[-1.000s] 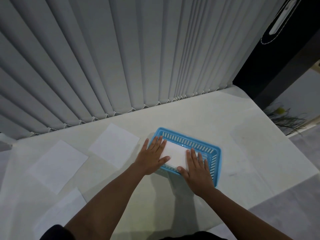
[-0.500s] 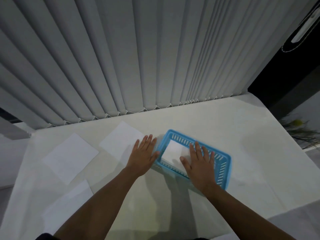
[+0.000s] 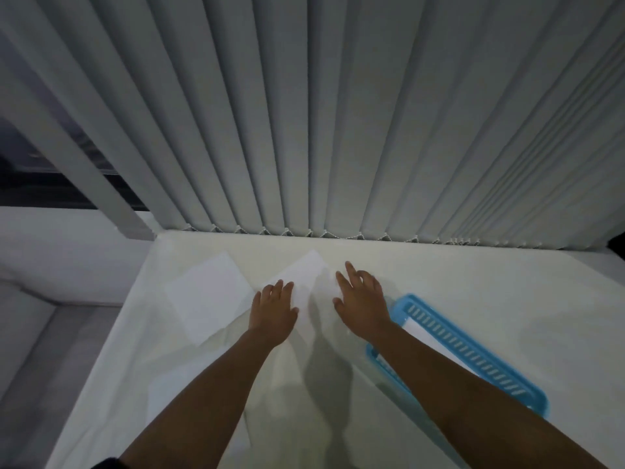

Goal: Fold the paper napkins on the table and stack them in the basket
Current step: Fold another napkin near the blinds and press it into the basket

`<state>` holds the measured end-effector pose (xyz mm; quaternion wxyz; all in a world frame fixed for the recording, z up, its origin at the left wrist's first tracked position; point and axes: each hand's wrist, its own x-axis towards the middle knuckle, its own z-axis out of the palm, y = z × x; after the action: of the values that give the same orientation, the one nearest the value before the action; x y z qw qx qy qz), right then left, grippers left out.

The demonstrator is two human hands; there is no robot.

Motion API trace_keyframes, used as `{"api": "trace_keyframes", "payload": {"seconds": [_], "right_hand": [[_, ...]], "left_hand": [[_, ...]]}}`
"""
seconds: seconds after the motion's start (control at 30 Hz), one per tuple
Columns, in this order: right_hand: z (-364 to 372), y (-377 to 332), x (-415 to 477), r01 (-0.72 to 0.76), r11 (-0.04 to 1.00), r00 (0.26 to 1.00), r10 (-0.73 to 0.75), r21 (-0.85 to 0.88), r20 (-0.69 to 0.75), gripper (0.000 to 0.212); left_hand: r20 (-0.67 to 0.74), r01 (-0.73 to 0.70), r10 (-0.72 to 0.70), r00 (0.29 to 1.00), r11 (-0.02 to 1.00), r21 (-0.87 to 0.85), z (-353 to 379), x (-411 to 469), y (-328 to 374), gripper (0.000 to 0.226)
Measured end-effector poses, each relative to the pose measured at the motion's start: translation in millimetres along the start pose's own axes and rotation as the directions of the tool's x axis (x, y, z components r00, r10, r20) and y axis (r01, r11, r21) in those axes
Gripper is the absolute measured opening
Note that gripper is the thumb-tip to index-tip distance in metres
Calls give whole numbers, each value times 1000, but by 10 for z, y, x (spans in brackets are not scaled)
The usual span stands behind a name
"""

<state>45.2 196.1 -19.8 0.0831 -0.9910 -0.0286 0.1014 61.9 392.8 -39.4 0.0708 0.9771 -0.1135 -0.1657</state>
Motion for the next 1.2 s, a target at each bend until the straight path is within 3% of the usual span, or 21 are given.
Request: {"api": "trace_keyframes", "payload": {"seconds": [0.2,0.5,0.73,0.83,0.93,1.07,1.2], "right_hand": [[64,-213,597,90,992,991,-81,-83,107,58],[87,-252,1161,119,991,958,-96,-68,271,64],[134,-306,1323,-70,961,970,3,268,243,69],[134,-325,1378,-146,939,962,61,310,267,71],[126,-306,1391,-129,950,969,60,283,241,51],[73,-283,1356,45,995,991,-56,87,124,24],[-33,-246,1320,142,989,988,-144,51,46,16]], "left_hand": [[-107,-21,23,994,999,25,-64,263,-153,46],[-131,90,-99,986,993,-75,-3,567,-192,39],[-13,221,-236,972,928,-300,-97,721,-162,40],[47,250,-250,967,897,-363,-90,741,-161,38],[26,218,-222,975,917,-334,-85,740,-172,30],[-130,155,-184,974,966,-206,-69,728,-206,24],[-142,130,-178,974,947,-294,-143,678,-245,20]]}}
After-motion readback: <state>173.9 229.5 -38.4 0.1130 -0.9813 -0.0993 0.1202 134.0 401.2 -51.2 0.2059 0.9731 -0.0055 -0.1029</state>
